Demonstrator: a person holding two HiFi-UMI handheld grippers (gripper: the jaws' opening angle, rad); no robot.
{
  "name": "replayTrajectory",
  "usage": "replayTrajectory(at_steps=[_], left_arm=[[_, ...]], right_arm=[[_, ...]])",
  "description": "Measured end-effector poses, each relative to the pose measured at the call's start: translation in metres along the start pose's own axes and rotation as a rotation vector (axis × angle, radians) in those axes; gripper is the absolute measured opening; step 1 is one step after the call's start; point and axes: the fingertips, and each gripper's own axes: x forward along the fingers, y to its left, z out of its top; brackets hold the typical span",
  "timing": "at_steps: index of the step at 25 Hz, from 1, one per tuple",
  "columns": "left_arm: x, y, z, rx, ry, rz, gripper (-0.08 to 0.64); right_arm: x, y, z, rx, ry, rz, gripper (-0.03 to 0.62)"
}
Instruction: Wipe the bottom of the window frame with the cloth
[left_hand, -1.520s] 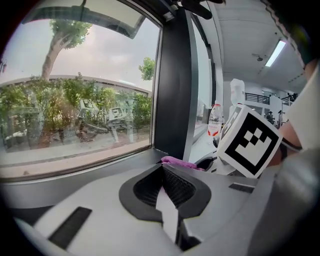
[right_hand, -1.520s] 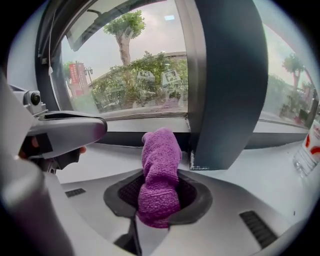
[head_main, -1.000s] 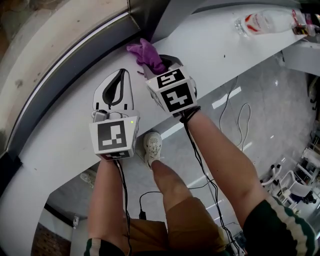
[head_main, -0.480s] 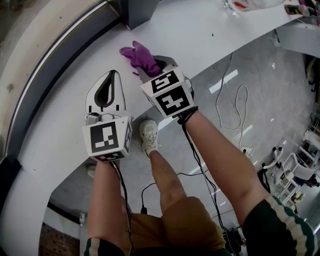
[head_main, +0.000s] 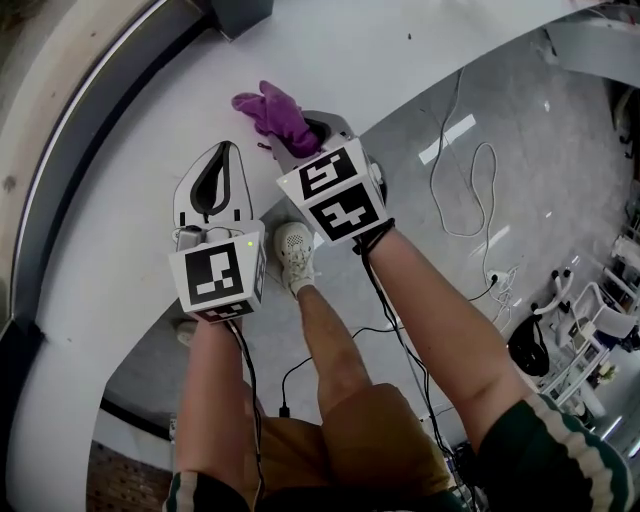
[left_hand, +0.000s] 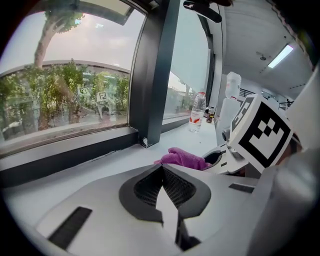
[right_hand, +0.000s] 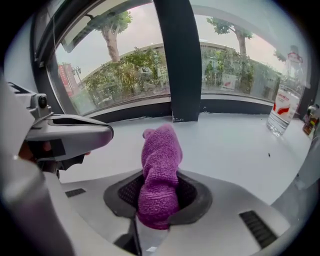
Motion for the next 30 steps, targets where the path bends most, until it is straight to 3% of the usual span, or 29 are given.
replayTrajectory(at_steps=[10,30], left_arm=[[-0.008,-0.046,-0.021,0.003,0.027,-0.049,0.009],[-0.037,-0.035,-0.028,0.004,0.024,-0.048,0.009]], right_arm=[[-0.028,0.003,-0.049,0.025,-0.015,-0.015,0.121],[-0.033,0.012,-0.064,-0.023,-0.009,-0.061,0.121]])
